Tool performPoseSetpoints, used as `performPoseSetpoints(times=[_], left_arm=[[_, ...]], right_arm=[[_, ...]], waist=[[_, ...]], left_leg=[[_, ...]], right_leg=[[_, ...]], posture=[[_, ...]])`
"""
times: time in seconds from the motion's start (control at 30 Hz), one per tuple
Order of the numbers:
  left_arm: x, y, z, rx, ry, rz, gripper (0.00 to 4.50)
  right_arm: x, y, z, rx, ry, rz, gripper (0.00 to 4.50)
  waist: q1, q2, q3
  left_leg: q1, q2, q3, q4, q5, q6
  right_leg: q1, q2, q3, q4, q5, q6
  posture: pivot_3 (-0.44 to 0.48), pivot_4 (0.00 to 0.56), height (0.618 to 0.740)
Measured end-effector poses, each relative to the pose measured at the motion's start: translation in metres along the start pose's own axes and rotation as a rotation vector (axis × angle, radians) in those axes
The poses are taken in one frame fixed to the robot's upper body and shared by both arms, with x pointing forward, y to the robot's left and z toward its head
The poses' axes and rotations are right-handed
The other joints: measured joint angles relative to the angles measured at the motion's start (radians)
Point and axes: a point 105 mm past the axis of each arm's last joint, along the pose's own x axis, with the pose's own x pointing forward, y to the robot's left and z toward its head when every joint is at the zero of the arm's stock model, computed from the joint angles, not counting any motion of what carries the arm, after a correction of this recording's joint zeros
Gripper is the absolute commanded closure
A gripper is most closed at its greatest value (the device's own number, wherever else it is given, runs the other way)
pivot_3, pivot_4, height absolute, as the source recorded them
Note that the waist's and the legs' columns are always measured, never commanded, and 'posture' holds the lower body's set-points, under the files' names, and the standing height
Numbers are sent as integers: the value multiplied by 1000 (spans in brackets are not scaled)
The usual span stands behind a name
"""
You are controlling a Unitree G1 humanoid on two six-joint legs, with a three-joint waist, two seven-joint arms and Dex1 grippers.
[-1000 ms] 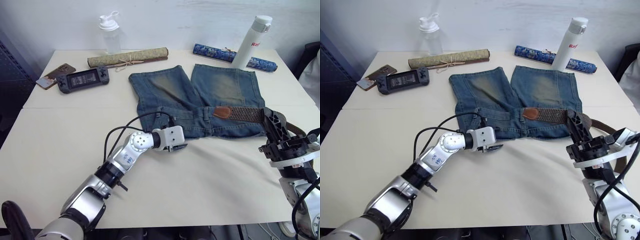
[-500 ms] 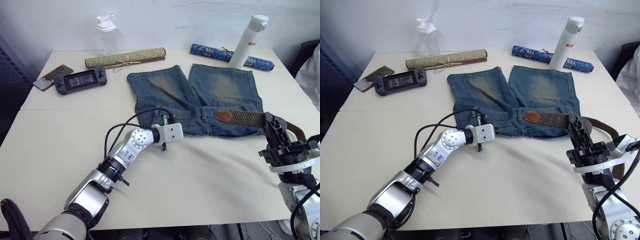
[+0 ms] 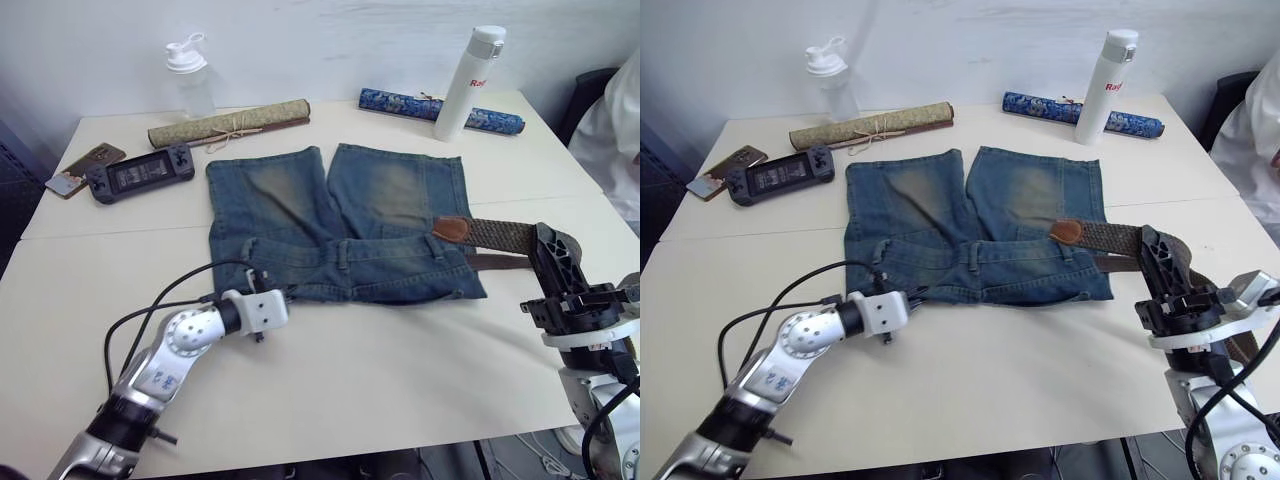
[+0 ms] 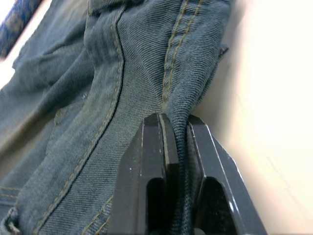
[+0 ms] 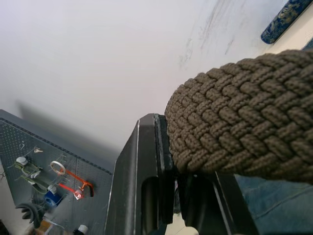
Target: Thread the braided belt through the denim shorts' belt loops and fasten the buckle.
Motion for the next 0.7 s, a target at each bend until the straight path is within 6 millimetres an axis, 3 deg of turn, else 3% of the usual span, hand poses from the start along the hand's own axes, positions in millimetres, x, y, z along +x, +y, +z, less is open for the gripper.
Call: performPoseSetpoints(times=[0.13, 0.33, 0.6, 0.7], left_arm=[[-22, -20, -1, -108, 9, 8, 4492], [-30, -28, 1, -226, -4, -27, 4492], [-36, -25, 4, -491, -129, -92, 638], [-50, -9, 13, -593, -201, -118, 638]], right_arm=[[0, -1, -2, -11, 37, -6, 4500], [0, -10, -3, -31, 98, -50, 4500], [10, -18, 0, -66, 158, -79, 4500], [14, -25, 4, -97, 206, -131, 4500]], waist=[[5, 1, 0], [13, 1, -1], [25, 1, -1], [30, 1, -1]], left_leg=[[0, -1, 0, 1, -3, 4], [0, -1, -1, 1, -4, 5], [-1, -1, -1, 3, -3, 4], [-2, -2, -1, 4, -1, 1]], right_leg=[[0, -1, 0, -2, 0, 0], [0, -2, 0, -1, 0, 0], [0, -2, -1, 0, 0, 0], [0, -2, -1, 0, 0, 0]], posture=[[0, 150, 717], [0, 150, 717], [0, 150, 717], [0, 150, 717]])
